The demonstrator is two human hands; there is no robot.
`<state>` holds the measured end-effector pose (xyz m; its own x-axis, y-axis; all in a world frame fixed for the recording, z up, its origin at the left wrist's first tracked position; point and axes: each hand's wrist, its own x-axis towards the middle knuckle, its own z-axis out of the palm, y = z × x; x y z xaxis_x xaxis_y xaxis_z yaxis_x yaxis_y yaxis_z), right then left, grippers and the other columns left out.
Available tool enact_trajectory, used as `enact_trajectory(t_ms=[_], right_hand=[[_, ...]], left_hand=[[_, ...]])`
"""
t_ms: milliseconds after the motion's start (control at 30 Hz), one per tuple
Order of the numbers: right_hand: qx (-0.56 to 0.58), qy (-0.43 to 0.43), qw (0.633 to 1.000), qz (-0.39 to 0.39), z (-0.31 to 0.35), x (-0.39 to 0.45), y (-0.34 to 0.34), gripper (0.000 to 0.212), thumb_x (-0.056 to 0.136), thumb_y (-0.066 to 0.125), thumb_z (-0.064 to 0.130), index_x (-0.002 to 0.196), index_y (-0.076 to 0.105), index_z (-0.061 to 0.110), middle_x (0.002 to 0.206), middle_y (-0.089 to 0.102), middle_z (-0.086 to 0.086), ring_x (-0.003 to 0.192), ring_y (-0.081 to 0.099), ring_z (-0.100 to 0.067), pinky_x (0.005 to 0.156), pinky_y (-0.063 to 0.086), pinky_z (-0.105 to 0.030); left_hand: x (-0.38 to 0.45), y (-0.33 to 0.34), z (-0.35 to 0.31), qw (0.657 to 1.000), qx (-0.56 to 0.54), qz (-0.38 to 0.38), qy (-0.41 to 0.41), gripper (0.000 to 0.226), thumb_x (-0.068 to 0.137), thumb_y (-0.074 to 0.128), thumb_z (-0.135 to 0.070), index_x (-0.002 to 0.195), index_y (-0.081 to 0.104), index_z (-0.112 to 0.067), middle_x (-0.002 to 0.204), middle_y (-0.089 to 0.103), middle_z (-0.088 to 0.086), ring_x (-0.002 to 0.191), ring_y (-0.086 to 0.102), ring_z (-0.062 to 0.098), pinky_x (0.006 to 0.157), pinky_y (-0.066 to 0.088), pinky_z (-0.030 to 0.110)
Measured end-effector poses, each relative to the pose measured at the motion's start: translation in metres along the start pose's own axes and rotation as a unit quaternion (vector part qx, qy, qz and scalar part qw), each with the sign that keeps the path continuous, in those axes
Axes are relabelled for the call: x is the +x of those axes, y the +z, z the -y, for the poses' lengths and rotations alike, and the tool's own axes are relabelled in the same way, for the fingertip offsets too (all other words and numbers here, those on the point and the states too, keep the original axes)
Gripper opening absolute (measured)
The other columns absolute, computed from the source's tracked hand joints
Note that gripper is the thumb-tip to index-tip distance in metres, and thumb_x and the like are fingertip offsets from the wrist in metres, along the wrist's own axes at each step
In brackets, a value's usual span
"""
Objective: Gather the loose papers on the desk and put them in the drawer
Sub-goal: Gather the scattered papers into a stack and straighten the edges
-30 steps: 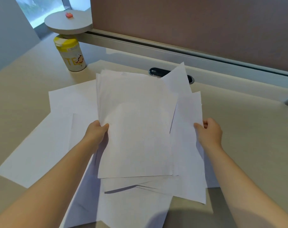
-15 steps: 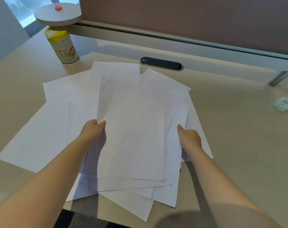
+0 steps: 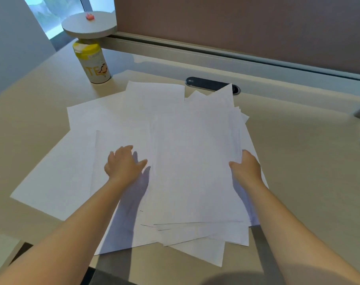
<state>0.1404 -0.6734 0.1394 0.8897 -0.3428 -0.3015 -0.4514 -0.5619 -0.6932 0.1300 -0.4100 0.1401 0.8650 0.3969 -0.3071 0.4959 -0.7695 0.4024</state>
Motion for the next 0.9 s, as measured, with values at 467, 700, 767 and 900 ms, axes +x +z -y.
enact_trajectory(t_ms=[467,700,767,900], right_hand=[[-0.209,-0.082,0.959,0.171,0.011,0.005,0.03,0.073,0.094,0.041,0.032,0.146,-0.004,0.007,0.159,-0.008,-0.007,0.146,-0.01,-0.019,0.118,-0.007,-0.038],[0.095,-0.027,0.984,0.151,0.029,0.004,0.038,0.027,0.082,0.055,0.002,0.109,0.054,0.003,0.097,0.059,-0.004,0.089,0.057,-0.021,0.075,0.047,-0.027],[0.193,0.039,0.969,0.151,0.029,0.006,0.039,0.016,0.079,0.055,-0.006,0.092,0.056,0.003,0.074,0.054,-0.002,0.063,0.058,-0.011,0.063,0.048,-0.024],[0.184,0.092,0.961,0.187,0.025,0.006,0.038,0.01,0.082,0.056,-0.008,0.077,0.057,0.0,0.059,0.063,-0.006,0.042,0.059,-0.007,0.041,0.044,-0.01]], left_hand=[[0.012,0.008,-0.01,0.992,-0.058,0.109,0.012,0.082,0.087,0.039,-0.054,0.148,-0.004,-0.019,0.158,0.015,0.012,0.146,0.013,0.031,0.115,0.02,0.045],[0.011,-0.017,-0.004,0.948,-0.3,0.103,0.002,0.034,0.086,0.057,-0.012,0.119,0.05,-0.007,0.115,0.057,0.01,0.097,0.054,0.024,0.078,0.042,0.031],[0.008,-0.017,-0.004,0.944,-0.307,0.122,-0.002,0.03,0.087,0.055,-0.009,0.117,0.051,-0.007,0.109,0.056,0.01,0.093,0.053,0.024,0.07,0.044,0.029],[0.011,-0.017,0.0,0.944,-0.307,0.123,-0.01,0.019,0.089,0.052,-0.016,0.107,0.049,-0.01,0.107,0.054,0.007,0.094,0.052,0.024,0.08,0.041,0.033]])
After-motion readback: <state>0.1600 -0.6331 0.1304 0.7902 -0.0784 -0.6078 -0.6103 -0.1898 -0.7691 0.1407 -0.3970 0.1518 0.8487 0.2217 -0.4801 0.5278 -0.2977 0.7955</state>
